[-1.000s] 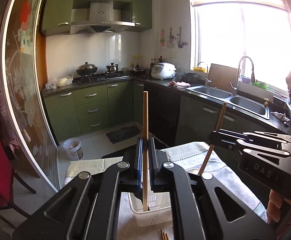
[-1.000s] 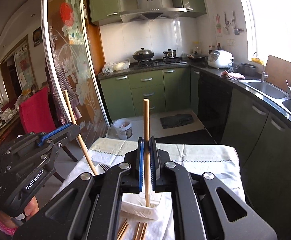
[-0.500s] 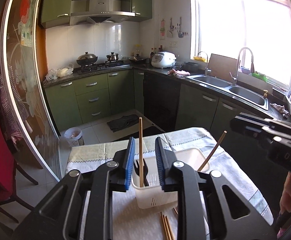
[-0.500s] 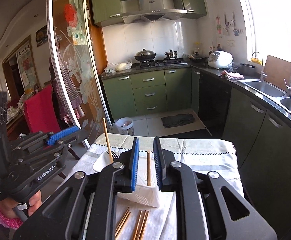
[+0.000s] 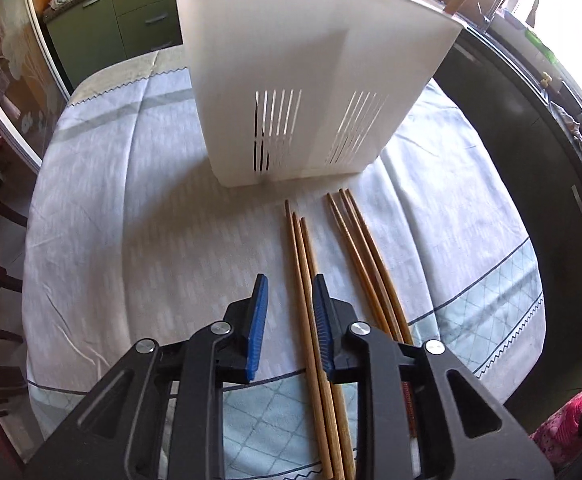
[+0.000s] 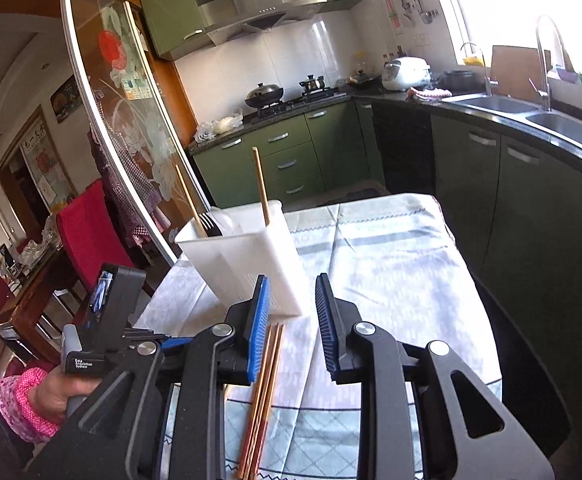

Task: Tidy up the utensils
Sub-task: 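Grasp another wooden chopstick with the left gripper and lift it upright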

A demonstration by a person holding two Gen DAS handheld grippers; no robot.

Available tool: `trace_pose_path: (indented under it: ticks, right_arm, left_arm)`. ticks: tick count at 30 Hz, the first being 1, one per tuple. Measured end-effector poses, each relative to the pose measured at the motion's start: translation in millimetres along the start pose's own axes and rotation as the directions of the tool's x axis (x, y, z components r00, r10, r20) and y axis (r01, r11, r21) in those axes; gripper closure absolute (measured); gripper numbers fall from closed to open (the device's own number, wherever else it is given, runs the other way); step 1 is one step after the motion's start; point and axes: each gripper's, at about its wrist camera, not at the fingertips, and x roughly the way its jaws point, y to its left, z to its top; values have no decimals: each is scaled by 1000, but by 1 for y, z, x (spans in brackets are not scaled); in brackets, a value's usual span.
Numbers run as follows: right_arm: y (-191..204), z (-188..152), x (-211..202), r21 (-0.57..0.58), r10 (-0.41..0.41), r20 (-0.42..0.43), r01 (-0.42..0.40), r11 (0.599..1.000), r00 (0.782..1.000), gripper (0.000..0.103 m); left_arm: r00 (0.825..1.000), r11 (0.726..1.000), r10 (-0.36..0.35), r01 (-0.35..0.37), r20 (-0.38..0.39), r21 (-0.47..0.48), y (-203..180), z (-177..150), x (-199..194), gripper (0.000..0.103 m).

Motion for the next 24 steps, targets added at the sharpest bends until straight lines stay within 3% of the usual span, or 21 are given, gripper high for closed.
trace_pose_path:
  ticks: [9, 22, 24]
  right_arm:
    - [-9, -24, 12, 23, 21, -60, -19, 1000, 998, 79]
    - [-2, -20, 23, 27, 22, -86, -20, 999, 996, 79]
    - [-2, -20, 25, 28, 22, -89, -20, 999, 996, 71]
  left_arm:
    - [997, 1000, 16, -17, -71, -24, 4, 0, 25, 82]
    - [994, 998, 63, -62, -94, 18, -17, 9, 47, 82]
    - [992, 996, 86, -83, -88, 37, -22, 11, 51, 82]
